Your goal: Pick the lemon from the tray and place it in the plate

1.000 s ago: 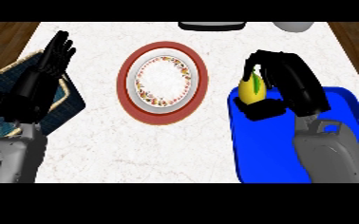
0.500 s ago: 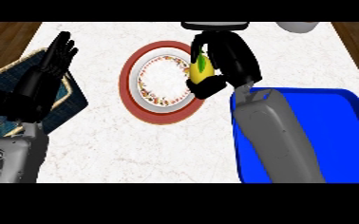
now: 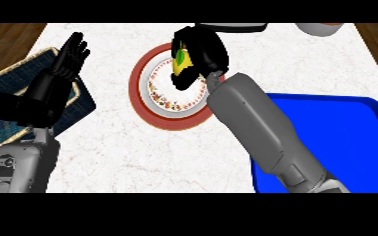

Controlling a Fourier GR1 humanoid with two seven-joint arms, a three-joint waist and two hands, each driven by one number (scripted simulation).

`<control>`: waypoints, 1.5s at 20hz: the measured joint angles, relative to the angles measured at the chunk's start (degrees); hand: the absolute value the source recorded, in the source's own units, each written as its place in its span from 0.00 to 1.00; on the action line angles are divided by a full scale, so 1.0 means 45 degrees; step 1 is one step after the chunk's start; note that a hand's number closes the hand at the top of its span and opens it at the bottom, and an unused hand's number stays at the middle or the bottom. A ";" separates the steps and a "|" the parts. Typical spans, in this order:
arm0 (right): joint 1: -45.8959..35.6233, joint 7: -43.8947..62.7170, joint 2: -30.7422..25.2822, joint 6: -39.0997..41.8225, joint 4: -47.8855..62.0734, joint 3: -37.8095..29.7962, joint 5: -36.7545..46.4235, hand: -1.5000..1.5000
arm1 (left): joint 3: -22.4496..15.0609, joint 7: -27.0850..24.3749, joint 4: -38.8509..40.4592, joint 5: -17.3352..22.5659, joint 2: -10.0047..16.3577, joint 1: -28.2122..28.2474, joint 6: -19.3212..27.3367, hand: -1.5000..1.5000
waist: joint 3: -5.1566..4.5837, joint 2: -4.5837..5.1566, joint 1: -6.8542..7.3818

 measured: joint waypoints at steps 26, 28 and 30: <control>-0.1638 -0.4103 0.0046 -0.4478 0.4444 0.0909 -0.8220 0.00 | -0.0138 -0.0097 0.0829 -0.0073 -0.0217 -0.1139 -0.0331 0.50 | 0.0014 0.0213 0.0731; -0.1348 -0.4781 0.0047 -0.4605 0.4430 0.0688 -0.8860 0.00 | -0.0134 -0.0097 0.0814 -0.0136 -0.0287 -0.1032 -0.0228 0.50 | 0.0014 0.0168 0.0566; -0.1438 -0.5344 0.0044 -0.4525 0.4759 0.0181 -0.9338 0.00 | 0.0066 -0.0025 0.0691 -0.0003 -0.0106 -0.0913 -0.0341 0.50 | 0.0014 0.0141 0.0429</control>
